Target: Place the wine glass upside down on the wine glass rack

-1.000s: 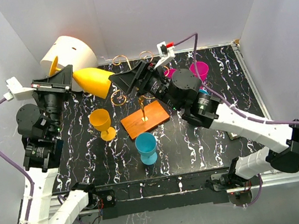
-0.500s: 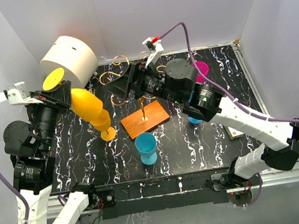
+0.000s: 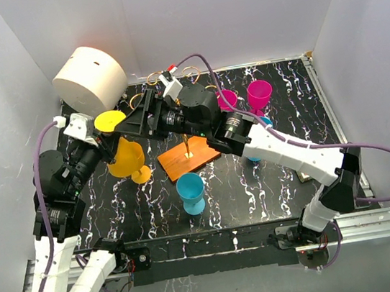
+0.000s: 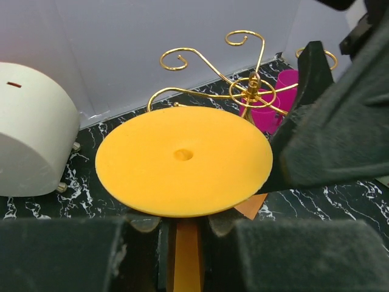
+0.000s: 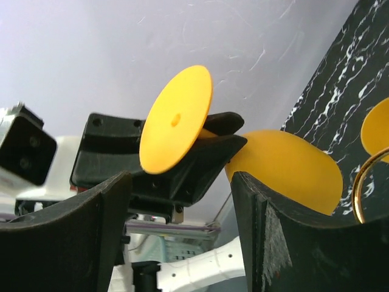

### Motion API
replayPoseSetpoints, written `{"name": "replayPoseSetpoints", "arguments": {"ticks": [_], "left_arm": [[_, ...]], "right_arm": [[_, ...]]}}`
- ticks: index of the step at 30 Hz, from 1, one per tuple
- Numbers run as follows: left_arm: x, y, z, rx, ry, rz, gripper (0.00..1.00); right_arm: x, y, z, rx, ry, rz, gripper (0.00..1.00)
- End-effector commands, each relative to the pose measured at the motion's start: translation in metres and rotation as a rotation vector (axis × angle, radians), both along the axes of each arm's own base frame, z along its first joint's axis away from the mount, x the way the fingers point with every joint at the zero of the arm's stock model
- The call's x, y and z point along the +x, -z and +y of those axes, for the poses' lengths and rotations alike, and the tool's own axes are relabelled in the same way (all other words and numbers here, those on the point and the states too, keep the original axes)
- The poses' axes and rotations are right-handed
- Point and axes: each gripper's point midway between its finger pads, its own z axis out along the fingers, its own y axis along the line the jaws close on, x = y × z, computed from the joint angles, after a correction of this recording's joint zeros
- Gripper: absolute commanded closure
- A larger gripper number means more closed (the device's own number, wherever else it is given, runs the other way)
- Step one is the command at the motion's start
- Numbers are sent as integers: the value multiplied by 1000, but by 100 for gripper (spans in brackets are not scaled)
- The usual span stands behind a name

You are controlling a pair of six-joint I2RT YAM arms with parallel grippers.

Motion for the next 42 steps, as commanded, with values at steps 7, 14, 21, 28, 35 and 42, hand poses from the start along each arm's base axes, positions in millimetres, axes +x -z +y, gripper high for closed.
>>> {"name": "replayPoseSetpoints", "arguments": {"ticks": [7, 14, 21, 28, 35, 42], "left_arm": [[-23, -11, -10, 74, 109, -93, 100], [-26, -10, -10, 68, 116, -117, 100], [-29, -11, -9, 85, 113, -137, 100], [-29, -9, 0, 78, 62, -91, 59], [-51, -2, 5, 11, 41, 17, 36], [-72, -26, 10, -363, -53, 230, 29]], "right_arm": [[15, -31, -5, 156, 112, 153, 56], [9, -30, 6, 186, 44, 177, 72], [3, -22, 6, 224, 19, 241, 100], [3, -33, -2, 264, 37, 232, 100], [16, -44, -14, 309, 129, 177, 100], [22, -47, -15, 317, 158, 110, 100]]}}
